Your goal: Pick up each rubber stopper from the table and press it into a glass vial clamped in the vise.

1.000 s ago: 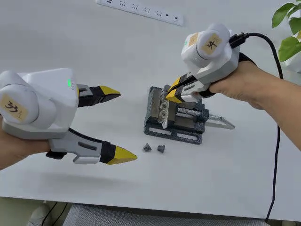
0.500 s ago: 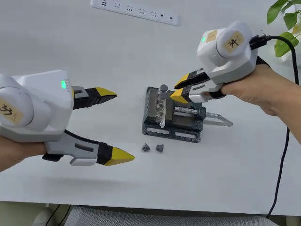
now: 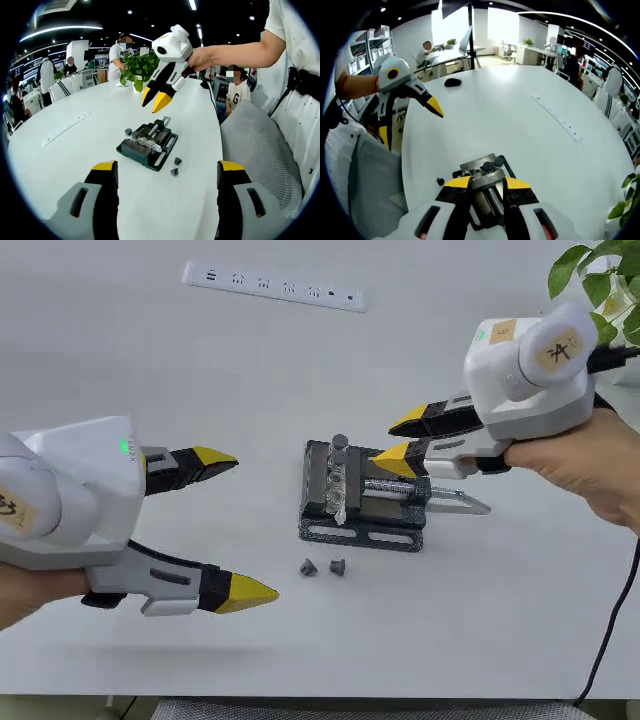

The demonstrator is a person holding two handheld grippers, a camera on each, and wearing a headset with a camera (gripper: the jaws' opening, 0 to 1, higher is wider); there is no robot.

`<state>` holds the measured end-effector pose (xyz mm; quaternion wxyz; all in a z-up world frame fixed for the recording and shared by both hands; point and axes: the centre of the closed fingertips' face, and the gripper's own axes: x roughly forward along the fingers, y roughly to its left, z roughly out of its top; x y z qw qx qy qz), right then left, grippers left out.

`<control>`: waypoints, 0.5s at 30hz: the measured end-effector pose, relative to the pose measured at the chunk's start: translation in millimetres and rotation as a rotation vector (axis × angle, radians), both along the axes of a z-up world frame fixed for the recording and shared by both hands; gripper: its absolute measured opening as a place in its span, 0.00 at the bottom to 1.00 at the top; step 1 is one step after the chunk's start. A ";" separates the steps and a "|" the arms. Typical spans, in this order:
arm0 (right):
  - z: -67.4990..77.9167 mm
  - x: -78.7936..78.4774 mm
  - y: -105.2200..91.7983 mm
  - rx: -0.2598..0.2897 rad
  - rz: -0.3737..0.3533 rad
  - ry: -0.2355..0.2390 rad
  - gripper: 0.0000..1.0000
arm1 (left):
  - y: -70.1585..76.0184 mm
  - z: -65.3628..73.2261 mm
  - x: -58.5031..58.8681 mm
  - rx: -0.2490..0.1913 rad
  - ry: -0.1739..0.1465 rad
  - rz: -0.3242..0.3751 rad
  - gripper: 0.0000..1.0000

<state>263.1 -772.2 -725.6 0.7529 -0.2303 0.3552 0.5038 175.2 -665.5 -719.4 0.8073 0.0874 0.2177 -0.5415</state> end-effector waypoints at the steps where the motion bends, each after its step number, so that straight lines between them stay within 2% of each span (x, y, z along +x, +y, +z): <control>1: 1.3 -2.8 -2.2 0.006 -0.004 0.000 0.21 | 0.2 0.2 -0.3 0.003 -0.001 0.001 0.81; 15: 9.6 -22.1 -18.4 0.101 -0.053 -0.026 0.35 | -0.1 3.2 -5.6 0.030 -0.003 0.006 0.83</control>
